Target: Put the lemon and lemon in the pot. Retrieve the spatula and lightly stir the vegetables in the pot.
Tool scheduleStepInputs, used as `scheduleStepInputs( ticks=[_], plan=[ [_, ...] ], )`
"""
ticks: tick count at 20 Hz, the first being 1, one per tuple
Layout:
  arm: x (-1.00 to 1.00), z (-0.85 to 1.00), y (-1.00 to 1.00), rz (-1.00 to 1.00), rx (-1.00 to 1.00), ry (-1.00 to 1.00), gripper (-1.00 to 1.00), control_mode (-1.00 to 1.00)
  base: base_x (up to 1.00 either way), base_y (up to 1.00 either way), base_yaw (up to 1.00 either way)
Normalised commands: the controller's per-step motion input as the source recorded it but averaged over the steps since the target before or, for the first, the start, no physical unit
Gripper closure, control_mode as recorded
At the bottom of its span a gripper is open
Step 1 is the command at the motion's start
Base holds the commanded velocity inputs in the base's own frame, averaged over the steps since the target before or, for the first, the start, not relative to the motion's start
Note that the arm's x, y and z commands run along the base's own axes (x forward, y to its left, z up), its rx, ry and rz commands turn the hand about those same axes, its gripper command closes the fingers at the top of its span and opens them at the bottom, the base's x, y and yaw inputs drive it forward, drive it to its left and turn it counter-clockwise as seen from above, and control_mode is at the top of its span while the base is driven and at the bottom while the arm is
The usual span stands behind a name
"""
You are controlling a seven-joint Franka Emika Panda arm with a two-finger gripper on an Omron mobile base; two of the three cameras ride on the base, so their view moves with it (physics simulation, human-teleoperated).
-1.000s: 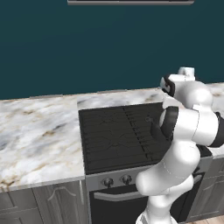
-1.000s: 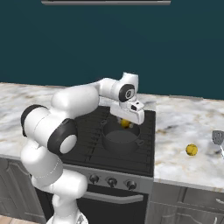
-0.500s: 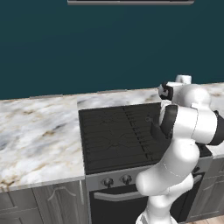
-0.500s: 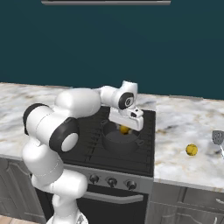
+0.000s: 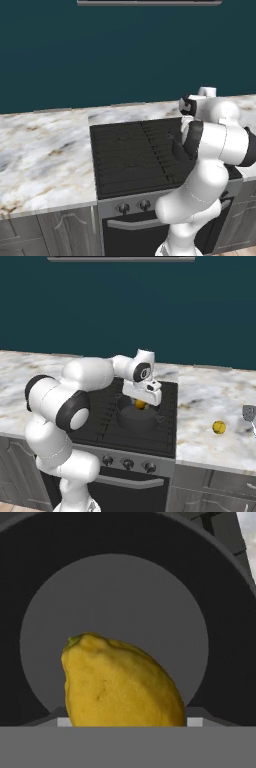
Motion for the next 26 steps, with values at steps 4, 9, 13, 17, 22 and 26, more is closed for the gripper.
scheduleStepInputs(
  ticks=[4,9,13,17,22,26],
  plan=[
    [0.21,0.00,0.06,-0.03,0.00,0.00,1.00,-1.00,0.00,0.00,0.00],
    [0.19,-0.04,0.07,-0.03,0.00,0.00,1.00,-1.00,0.00,0.00,0.00],
    [0.10,-0.19,0.00,-0.02,0.00,0.00,1.00,-1.00,0.00,0.00,0.00],
    [0.00,-0.31,0.00,0.00,0.00,0.00,1.00,-1.00,0.00,0.00,0.00],
    [0.00,-0.02,0.00,0.00,0.00,0.00,1.00,-1.00,0.00,0.00,0.00],
    [0.00,0.00,0.00,0.00,0.00,0.00,-1.00,-1.00,0.00,0.00,0.00]
  ],
)
